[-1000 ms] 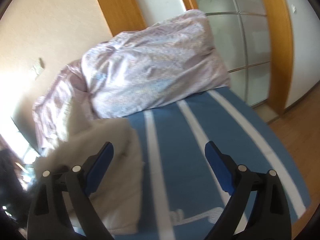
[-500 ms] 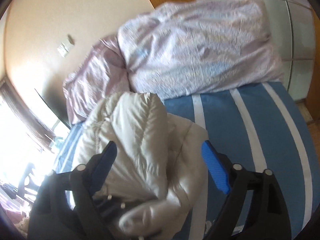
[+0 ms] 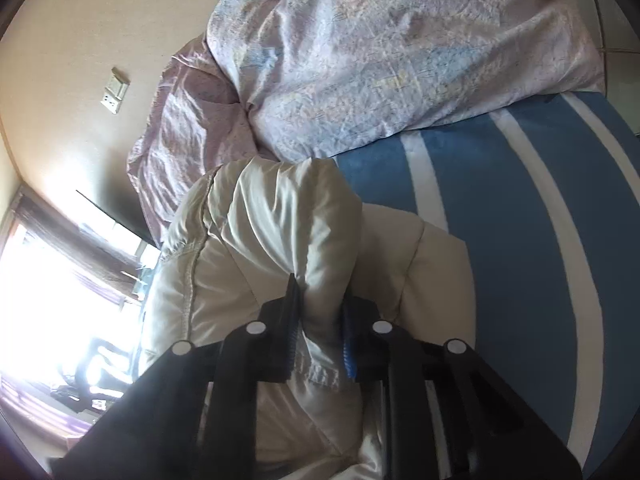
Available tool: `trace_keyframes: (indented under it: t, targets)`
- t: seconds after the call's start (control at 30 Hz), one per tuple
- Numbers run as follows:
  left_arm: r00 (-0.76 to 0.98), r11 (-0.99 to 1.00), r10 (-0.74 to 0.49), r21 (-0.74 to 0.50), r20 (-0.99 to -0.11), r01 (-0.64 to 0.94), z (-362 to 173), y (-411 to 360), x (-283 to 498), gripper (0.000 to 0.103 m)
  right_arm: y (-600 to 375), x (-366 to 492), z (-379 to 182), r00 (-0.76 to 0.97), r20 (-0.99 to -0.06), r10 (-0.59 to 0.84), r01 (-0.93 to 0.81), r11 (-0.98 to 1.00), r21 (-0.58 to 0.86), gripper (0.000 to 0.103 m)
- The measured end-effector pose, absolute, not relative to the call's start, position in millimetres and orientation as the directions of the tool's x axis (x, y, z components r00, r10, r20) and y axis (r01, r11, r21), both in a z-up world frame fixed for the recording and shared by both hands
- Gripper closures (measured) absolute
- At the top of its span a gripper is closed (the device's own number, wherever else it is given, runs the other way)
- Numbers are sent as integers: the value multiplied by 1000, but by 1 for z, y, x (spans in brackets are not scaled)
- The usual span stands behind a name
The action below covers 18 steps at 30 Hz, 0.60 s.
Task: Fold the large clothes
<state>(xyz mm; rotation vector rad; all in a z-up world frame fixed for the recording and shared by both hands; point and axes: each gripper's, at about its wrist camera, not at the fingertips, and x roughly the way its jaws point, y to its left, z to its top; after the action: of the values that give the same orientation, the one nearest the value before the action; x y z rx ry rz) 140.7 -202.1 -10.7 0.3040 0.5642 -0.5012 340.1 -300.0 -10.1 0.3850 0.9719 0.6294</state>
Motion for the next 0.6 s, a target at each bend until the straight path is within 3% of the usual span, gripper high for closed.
trace_keyframes:
  t: [0.13,0.23,0.4,0.47,0.53,0.6]
  targets:
    - [729,846,-408,74,-549,529,26,-157,116,58,-304,344,-22,442,-687,576,-274,816,509,85]
    - [773,895,-383,2,-506,445,56,-112,127,47,-309,346,-36,448,-702,554,-239,830,503,84]
    - [853,980,-174,-1,-492,200,72,-47,189,46,-305,344,-37,473,-722,504,-234,862,449,81]
    - [846,989,-123,9,-519,149,64,-36,218,45,-299,339,-27,504,-740,446,-240,895,376,76]
    - [832,995,-57,32,-551,90,52,-27,245,45,-293,334,-15,537,-754,378,-235,926,296,59]
    - [810,997,-48,16,-585,70,39,-21,263,45,-292,324,4,587,-743,322,-227,946,230,53]
